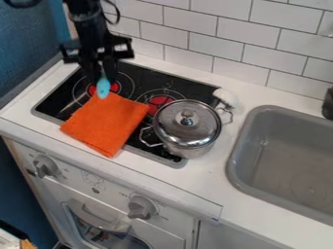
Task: Moved the spatula on top of the orange towel
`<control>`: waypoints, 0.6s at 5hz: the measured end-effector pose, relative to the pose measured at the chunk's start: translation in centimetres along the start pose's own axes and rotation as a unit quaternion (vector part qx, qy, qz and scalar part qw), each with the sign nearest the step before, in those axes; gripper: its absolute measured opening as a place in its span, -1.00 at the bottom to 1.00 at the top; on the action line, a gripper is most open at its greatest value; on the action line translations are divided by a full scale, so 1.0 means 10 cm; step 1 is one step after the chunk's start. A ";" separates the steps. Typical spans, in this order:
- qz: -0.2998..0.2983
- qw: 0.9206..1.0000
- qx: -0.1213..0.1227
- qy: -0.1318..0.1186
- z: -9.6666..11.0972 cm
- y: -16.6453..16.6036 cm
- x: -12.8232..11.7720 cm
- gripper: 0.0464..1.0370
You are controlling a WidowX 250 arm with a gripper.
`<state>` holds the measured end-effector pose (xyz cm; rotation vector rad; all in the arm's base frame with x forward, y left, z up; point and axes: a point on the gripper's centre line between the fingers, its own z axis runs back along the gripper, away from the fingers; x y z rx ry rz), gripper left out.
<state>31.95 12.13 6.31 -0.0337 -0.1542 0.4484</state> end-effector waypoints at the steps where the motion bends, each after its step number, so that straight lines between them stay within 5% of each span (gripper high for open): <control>1: -0.037 0.999 0.011 0.008 -0.07 0.00 -0.06 -0.47; 3: -0.093 0.995 0.031 0.018 -0.37 -0.03 -0.19 -0.47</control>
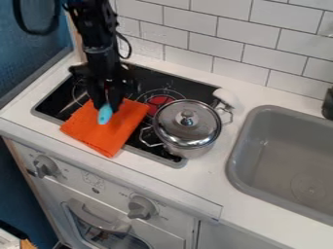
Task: Moved the spatula on top of the orange towel
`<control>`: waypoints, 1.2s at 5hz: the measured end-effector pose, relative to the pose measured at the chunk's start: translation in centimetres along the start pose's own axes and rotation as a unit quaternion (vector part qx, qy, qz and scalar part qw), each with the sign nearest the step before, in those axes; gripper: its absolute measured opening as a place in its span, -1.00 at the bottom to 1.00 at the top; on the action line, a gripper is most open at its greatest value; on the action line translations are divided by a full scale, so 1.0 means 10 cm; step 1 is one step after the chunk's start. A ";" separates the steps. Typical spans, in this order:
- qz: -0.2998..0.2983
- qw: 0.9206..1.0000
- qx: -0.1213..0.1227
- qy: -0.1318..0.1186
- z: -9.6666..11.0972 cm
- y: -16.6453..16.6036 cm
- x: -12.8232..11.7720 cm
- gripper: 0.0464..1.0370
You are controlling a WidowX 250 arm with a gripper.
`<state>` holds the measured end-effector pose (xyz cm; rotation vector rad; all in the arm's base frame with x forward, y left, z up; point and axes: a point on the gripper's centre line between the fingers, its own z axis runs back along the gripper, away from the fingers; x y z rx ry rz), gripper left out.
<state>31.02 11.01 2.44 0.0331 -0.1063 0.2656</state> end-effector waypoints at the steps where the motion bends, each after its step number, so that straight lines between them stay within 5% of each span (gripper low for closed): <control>1: -0.004 1.000 0.000 0.014 -0.16 -0.01 -0.03 -0.47; 3: -0.006 1.000 0.002 0.015 -0.27 -0.01 -0.03 -0.35; 6: 0.019 0.999 -0.001 0.040 -0.24 -0.05 -0.03 0.92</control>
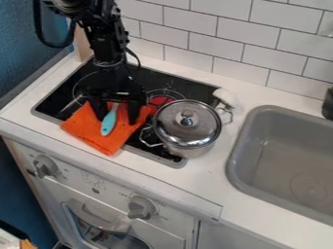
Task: Moved the spatula on top of the orange towel
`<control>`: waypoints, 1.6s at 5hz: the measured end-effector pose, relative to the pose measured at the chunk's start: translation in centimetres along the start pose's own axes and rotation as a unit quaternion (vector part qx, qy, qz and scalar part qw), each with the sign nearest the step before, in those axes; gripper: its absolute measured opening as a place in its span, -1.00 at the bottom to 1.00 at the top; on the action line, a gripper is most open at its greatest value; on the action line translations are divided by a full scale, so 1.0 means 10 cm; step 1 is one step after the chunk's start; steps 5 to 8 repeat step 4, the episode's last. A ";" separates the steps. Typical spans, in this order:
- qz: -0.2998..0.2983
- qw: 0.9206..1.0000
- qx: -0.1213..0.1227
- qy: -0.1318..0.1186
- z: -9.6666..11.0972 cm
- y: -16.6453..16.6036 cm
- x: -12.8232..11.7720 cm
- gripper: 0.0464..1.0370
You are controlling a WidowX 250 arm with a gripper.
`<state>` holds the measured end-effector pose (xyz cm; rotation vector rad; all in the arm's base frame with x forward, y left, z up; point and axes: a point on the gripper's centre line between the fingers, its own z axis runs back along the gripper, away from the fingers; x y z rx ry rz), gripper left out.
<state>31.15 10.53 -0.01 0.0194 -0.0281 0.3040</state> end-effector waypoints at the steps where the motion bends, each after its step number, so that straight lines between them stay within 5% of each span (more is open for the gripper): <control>1: 0.024 1.000 -0.018 0.001 0.13 0.04 -0.02 0.92; 4: 0.064 0.997 -0.028 -0.041 0.68 -0.09 0.12 0.93; 8: 0.064 0.997 -0.028 -0.041 0.68 -0.09 0.12 0.93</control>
